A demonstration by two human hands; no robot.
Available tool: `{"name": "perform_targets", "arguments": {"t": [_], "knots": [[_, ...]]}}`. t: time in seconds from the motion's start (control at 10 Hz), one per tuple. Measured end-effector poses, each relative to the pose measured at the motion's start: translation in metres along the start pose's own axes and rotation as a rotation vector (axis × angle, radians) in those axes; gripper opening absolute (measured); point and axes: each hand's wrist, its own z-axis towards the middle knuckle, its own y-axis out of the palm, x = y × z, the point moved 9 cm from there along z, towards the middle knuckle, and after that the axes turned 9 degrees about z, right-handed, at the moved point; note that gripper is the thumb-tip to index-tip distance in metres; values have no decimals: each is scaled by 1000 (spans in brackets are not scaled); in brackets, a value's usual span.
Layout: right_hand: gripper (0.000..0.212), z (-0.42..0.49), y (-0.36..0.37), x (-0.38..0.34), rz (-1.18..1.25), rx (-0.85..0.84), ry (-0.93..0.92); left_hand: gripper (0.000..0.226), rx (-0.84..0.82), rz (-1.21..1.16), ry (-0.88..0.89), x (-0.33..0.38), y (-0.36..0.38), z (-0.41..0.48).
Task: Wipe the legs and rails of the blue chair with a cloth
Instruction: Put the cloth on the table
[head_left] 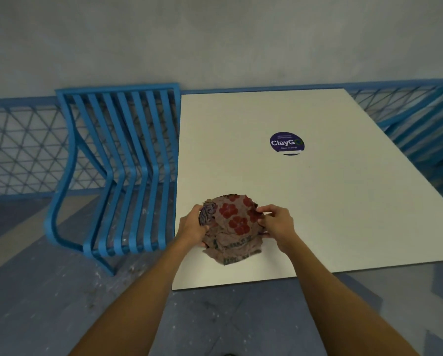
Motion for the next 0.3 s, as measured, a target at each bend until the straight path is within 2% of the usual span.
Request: {"name": "perform_targets", "arguments": {"t": [0.1,0.2,0.3], "knots": [[32,4,-2,-4,-132,-11,-9,36,0,139,-17,3,0,3],[30,8,4,-19,-463,-87,-94,38,-72,367,-5,6,0,5],[37,5,5,-35,-840,-108,-143,69,-143,626,15,12,-9,3]]}}
